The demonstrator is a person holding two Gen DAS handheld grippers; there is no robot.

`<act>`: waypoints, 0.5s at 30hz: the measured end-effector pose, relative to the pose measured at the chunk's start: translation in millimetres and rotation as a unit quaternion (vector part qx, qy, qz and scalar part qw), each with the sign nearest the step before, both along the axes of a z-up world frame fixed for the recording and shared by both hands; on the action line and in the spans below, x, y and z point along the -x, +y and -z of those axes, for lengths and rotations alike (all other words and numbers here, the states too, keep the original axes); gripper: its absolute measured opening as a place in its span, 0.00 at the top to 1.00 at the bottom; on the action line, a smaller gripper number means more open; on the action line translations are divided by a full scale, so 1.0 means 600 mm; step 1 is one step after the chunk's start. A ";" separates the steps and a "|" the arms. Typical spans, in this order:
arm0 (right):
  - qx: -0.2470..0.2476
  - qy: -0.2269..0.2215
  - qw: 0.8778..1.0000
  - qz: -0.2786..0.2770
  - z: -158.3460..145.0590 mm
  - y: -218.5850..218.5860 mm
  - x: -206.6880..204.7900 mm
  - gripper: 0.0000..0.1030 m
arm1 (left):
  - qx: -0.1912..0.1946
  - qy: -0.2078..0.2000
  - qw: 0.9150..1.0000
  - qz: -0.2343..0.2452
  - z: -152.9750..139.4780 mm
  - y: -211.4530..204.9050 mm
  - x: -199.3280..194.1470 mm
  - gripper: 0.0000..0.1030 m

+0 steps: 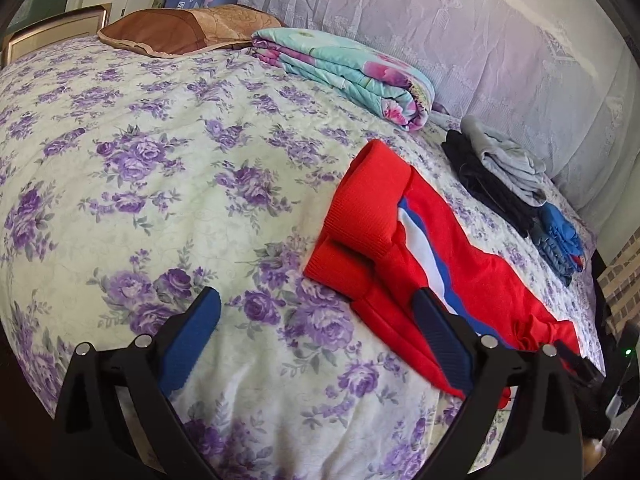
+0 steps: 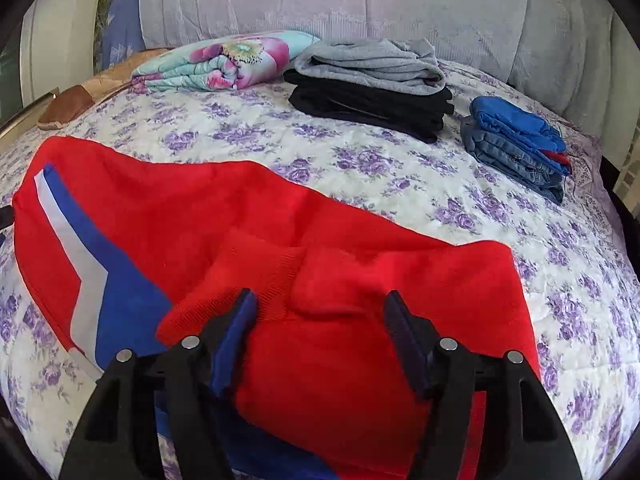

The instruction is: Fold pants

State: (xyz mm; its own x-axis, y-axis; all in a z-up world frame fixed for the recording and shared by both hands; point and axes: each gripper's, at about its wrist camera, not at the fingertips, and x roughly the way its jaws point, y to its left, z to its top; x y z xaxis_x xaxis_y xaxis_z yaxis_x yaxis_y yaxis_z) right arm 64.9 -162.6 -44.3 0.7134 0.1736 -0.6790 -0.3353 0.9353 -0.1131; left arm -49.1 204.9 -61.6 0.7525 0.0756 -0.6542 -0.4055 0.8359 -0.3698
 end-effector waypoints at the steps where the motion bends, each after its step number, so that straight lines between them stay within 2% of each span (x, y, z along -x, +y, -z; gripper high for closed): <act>1: -0.007 -0.004 1.000 0.002 -0.008 -0.003 0.002 0.34 | 0.001 0.003 1.000 0.001 0.000 0.000 -0.002 0.08; 3: -0.027 -0.040 0.999 0.007 -0.031 -0.009 0.019 0.34 | 0.012 0.004 1.000 0.002 0.001 0.005 -0.005 0.08; 5: -0.038 -0.048 0.998 -0.013 -0.044 -0.004 0.029 0.31 | 0.026 0.003 1.000 0.003 0.000 0.012 -0.008 0.08; 7: -0.020 -0.017 0.999 -0.034 -0.023 0.014 0.021 0.24 | 0.042 0.003 0.999 0.002 0.000 0.018 -0.010 0.08; 8: -0.001 0.017 0.999 -0.037 0.012 0.025 0.009 0.22 | 0.048 0.000 0.999 0.002 -0.001 0.020 -0.010 0.08; 9: 0.001 0.022 0.999 -0.040 0.026 0.028 0.003 0.18 | 0.055 -0.003 0.998 0.003 -0.002 0.023 -0.010 0.07; 12: -0.032 0.035 0.998 -0.048 0.020 0.019 -0.002 0.10 | 0.072 -0.003 0.997 0.006 -0.002 0.029 -0.021 0.08; 15: -0.027 0.035 0.998 -0.048 0.021 0.023 0.000 0.05 | 0.101 -0.009 0.995 0.022 -0.002 0.031 -0.034 0.08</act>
State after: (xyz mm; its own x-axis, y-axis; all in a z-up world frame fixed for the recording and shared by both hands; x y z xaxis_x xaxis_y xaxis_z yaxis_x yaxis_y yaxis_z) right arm 64.6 -148.8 -56.8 0.6431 0.2772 -0.7139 -0.4297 0.9022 -0.0367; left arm -28.6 223.3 -60.5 0.7633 -0.0896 -0.6398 -0.3623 0.7605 -0.5388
